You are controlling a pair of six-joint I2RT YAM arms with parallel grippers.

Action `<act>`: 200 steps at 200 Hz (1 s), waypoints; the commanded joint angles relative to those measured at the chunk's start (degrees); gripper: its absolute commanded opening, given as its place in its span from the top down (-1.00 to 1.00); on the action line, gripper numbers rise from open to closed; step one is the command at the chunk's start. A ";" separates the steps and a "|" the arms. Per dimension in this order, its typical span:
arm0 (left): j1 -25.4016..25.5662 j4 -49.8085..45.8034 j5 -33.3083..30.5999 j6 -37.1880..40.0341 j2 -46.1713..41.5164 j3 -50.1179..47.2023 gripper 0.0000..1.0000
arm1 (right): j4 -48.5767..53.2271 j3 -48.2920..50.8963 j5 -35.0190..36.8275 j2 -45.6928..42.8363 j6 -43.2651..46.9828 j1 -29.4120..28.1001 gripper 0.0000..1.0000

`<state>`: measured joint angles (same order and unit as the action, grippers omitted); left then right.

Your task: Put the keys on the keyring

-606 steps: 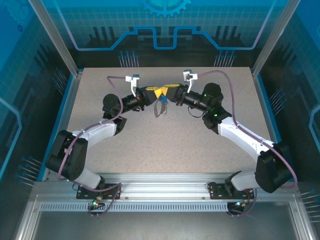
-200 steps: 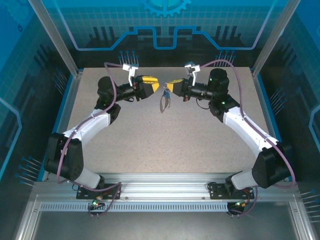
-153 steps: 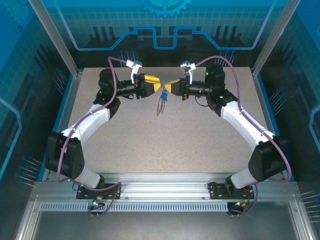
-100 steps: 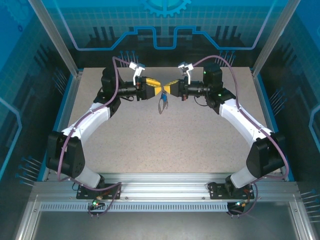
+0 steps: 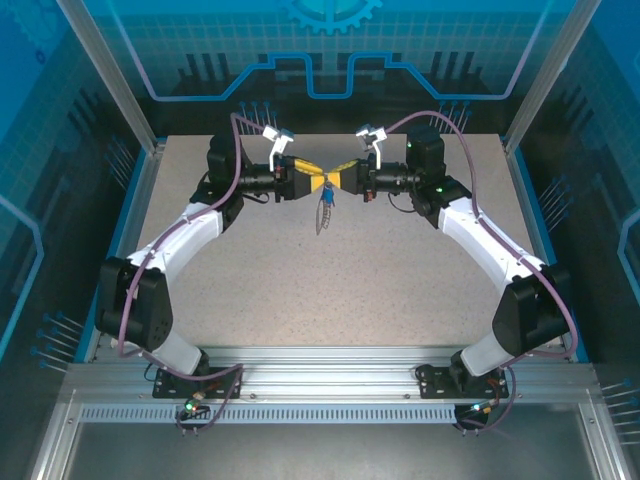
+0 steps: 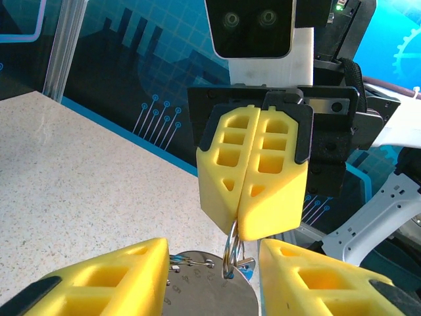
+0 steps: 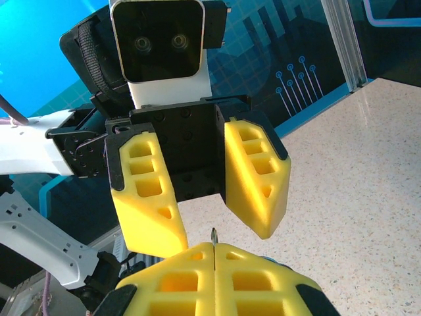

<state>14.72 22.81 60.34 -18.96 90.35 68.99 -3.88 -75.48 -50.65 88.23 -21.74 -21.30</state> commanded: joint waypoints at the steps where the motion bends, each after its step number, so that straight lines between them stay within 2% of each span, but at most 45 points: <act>1: -0.39 1.19 1.43 0.42 0.76 2.24 0.20 | -0.62 -1.73 -1.68 0.22 0.72 0.65 1.00; 57: -0.14 3.82 1.95 -1.70 1.92 2.66 0.34 | -0.61 -1.60 -1.64 0.10 0.77 0.65 1.00; 104: 0.35 7.66 2.39 -4.32 2.64 2.53 0.71 | -0.69 -1.38 -1.77 0.10 0.74 0.65 1.00; 164: 1.23 10.05 4.30 -5.83 3.18 1.81 0.76 | -1.57 -1.06 -1.38 0.02 0.23 0.65 1.00; 187: 1.45 10.15 4.71 -5.91 3.08 1.44 0.61 | -1.66 -1.03 -1.28 0.02 0.22 0.67 1.00; 200: 1.58 10.02 4.78 -5.85 2.91 1.27 0.60 | -1.70 -1.02 -1.24 0.02 0.24 0.67 1.00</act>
<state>15.62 31.22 63.16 -24.32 92.86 69.73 -4.23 -75.48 -50.61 88.23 -21.76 -20.93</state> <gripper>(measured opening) 0.194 0.064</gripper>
